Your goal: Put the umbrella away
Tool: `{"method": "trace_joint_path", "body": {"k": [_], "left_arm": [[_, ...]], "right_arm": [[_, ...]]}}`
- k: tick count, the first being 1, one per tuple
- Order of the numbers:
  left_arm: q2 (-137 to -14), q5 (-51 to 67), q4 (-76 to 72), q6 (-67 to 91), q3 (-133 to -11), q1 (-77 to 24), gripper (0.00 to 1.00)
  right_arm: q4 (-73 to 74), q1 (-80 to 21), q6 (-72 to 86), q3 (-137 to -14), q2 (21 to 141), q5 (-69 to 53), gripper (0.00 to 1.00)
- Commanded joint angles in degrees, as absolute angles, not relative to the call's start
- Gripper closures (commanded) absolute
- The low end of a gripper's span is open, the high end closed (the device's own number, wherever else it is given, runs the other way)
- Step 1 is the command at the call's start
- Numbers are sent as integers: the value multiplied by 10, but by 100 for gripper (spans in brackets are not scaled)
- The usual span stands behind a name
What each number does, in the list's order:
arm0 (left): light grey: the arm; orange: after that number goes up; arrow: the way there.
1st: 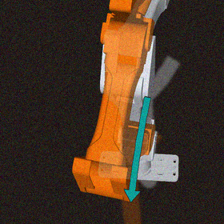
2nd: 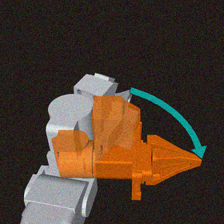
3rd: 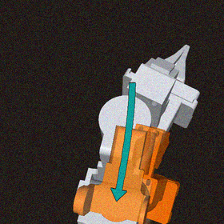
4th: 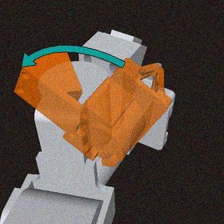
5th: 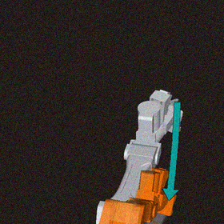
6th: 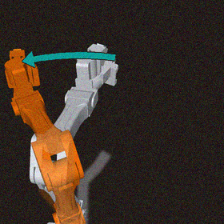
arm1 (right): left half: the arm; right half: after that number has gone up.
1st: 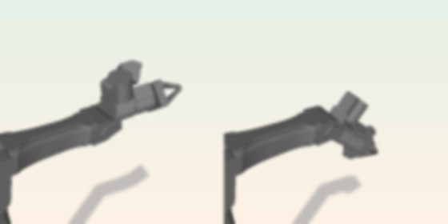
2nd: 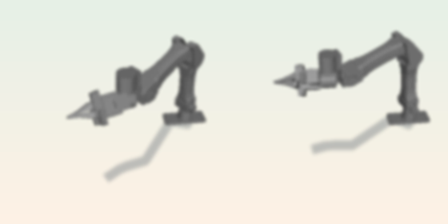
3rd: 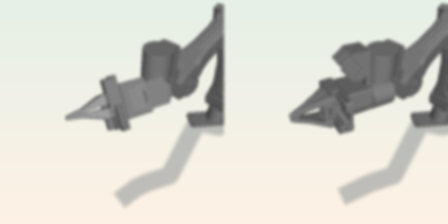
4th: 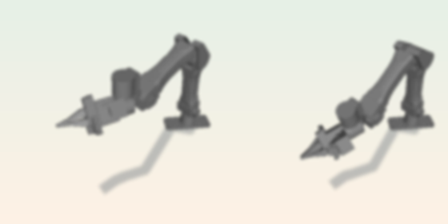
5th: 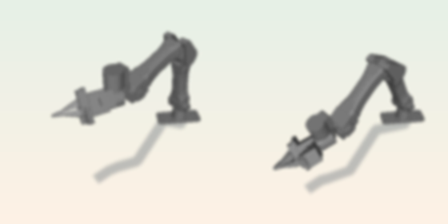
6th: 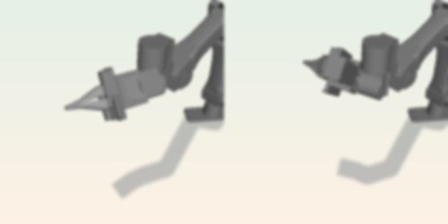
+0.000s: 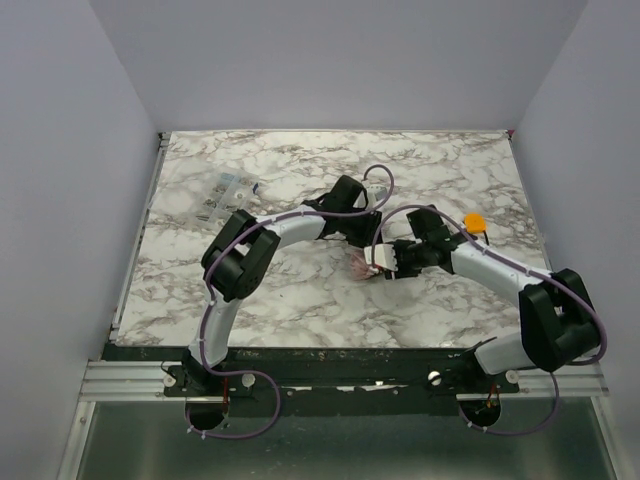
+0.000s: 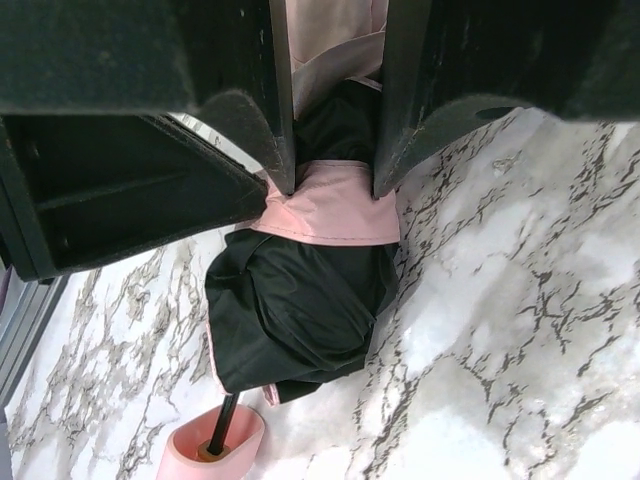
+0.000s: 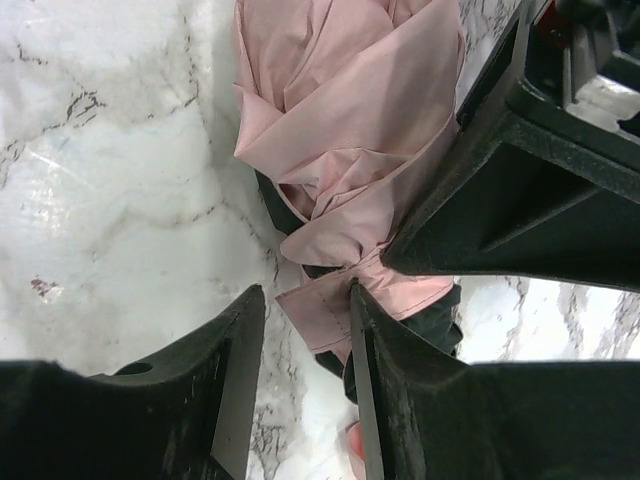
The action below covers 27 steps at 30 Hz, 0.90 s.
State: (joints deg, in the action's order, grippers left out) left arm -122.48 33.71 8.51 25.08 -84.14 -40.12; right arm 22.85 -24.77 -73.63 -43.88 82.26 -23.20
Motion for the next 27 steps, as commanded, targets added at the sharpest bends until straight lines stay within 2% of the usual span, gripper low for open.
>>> {"method": "trace_joint_path", "body": {"k": [1,15,17,22,24,27], "left_arm": [[-1294,230,172,209,-802,-430,73],[-1297,219,191,196,-811,-431,73],[-1297,220,195,194,-814,-431,72],[-1299,222,198,191,-818,-431,72],[-1300,225,199,190,-820,-432,72],[-1302,229,201,189,-823,-432,72]], "right_arm": [[369,-227,-717,-432,833,-220,59],[418,-201,-740,-466,779,-257,55],[409,-189,-742,-465,764,-264,52],[398,-161,-742,-487,720,-315,40],[372,-158,-759,-472,701,-329,29],[274,-158,-811,-384,663,-336,14]]}}
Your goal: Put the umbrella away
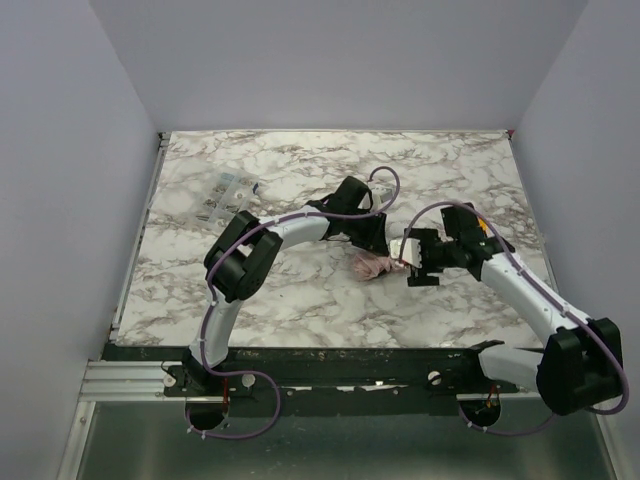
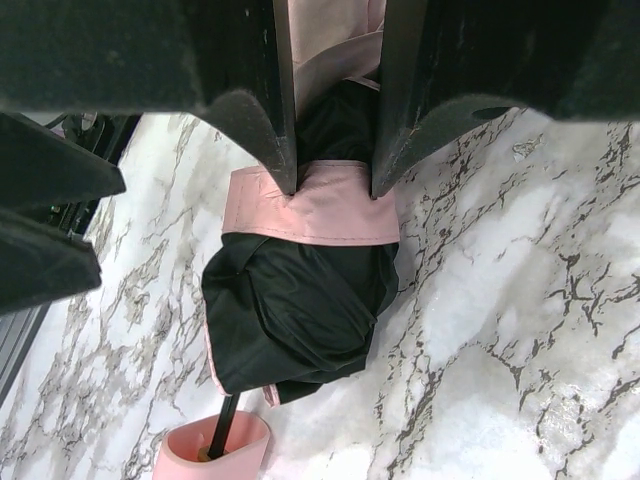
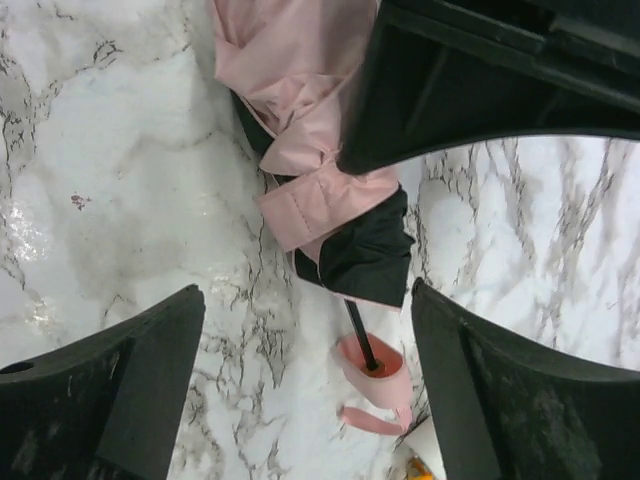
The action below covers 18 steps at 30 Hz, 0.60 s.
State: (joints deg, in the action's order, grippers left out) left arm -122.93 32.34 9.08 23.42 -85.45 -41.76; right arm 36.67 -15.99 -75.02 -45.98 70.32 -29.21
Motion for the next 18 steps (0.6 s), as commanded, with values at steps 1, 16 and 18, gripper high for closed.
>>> {"method": "trace_joint_path", "body": {"k": [1,16,18], "left_arm": [[-1303,230,203,189,-826,-432,72],[-1308,241,212,184,-837,-432,71],[-1308,243,213,183,-839,-432,71]], "right_arm": [[240,-158,-822,-358,654,-342,12],[73,-158,-804,-266,657,-406,31],[70,-158,-810,-260,661,-405,38]]}}
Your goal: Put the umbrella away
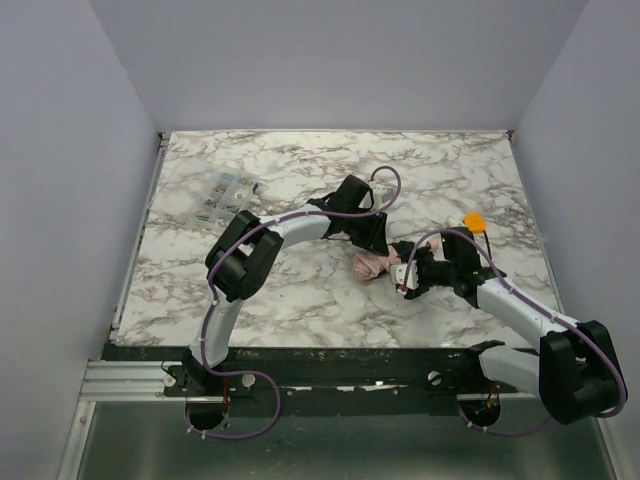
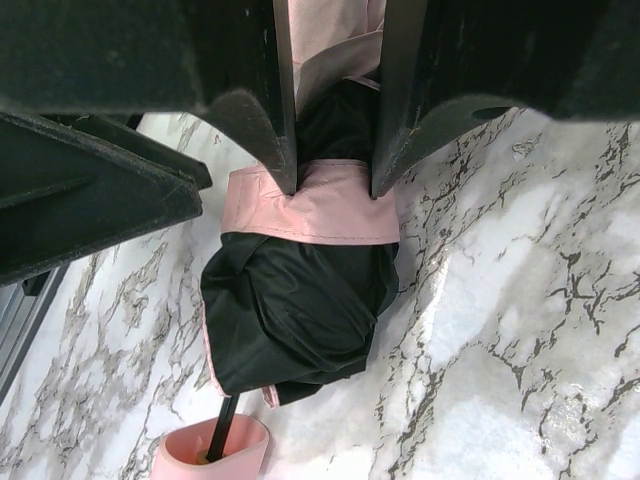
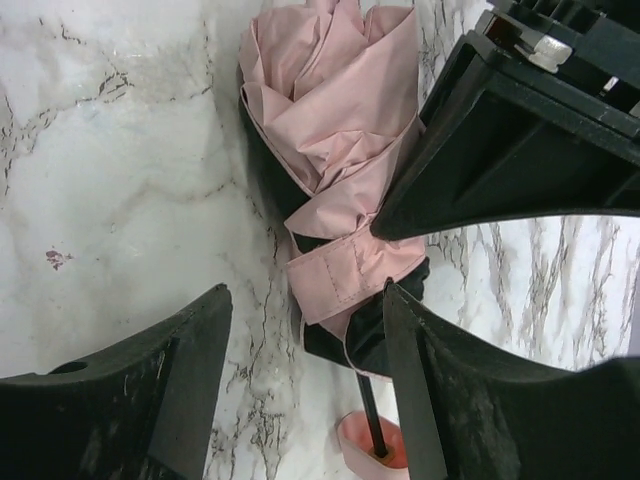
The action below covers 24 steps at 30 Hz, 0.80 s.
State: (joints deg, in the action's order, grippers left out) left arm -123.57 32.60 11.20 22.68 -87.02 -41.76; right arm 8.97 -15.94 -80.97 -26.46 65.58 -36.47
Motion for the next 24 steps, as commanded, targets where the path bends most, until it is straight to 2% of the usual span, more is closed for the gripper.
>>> {"method": "trace_joint_path", "body": {"k": [1,7,11,15,24], "left_arm": [[-1309,244,215,182,-840,-432,71],[-1313,251,222,180,-849,-432,70],[-1314,255,226,181,-853,-432,71],[-1316,259,228,181,-858,-432,71],[-1319,262,232,179,-862,-432,70]], "right_arm": [[64,-158,-811,-255,662,-401,38],[5,-158,-826,-219,669,-391,31],[-82,-158,-818,-190,677,-376,30],[-130,-158,-817,-169,676,-373,33],[-214,-159,-824,-130,691,-369,47]]}}
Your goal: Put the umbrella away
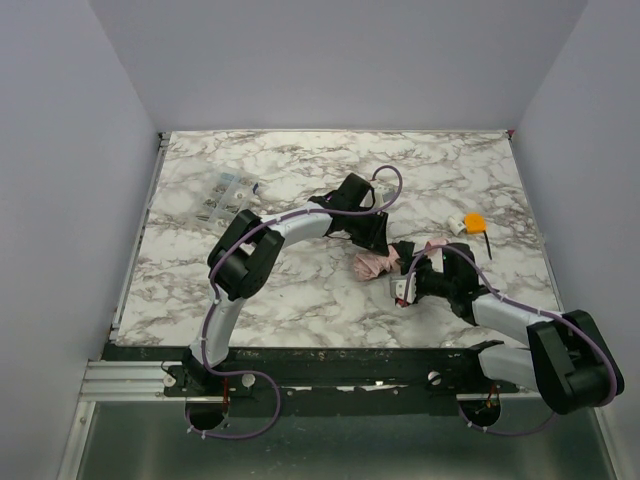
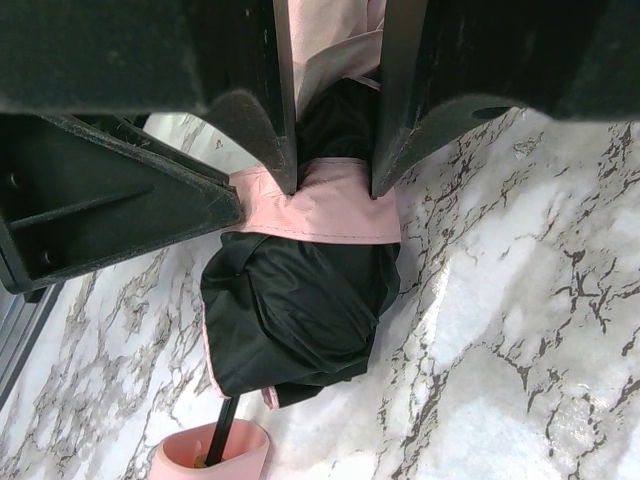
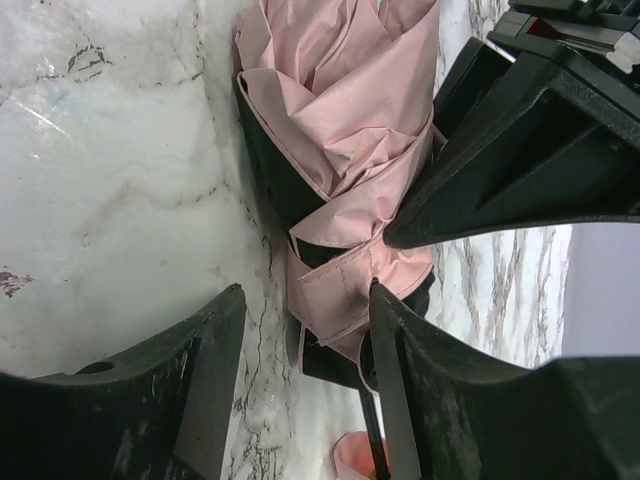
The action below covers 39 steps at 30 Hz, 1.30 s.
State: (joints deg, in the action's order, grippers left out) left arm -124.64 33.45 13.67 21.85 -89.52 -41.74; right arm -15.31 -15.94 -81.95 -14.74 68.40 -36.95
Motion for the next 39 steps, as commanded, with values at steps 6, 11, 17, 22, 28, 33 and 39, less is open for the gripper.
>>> {"method": "trace_joint_path", "body": {"k": [6,11,17,22,28,33,39], "left_arm": [[-1318,264,232,178,-864,-432,70],[-1319,264,232,178,-864,-432,70],[-1319,265,233,178,-865,-432,70],[-1319,266,233,177,-865,-432,70],[-1319,266,233,175,-866,-432,70],[-1320,267,234,175,-867,-432,69],[-1320,267,234,174,-866,-432,69]], "right_arm": [[-274,-159,-816,-108,694,-365,51],[-298,-159,-809,-102,693,-365,56],[-319,-159,-796,-99,698,-367,61],[-295,-160,-802,-105,698,-374,57],[-276,-160,-831,-99,699,-382,49],[-293,-161,-830,-101,715,-370,53],[-294,-166,-835,-100,713,-368,68]]}}
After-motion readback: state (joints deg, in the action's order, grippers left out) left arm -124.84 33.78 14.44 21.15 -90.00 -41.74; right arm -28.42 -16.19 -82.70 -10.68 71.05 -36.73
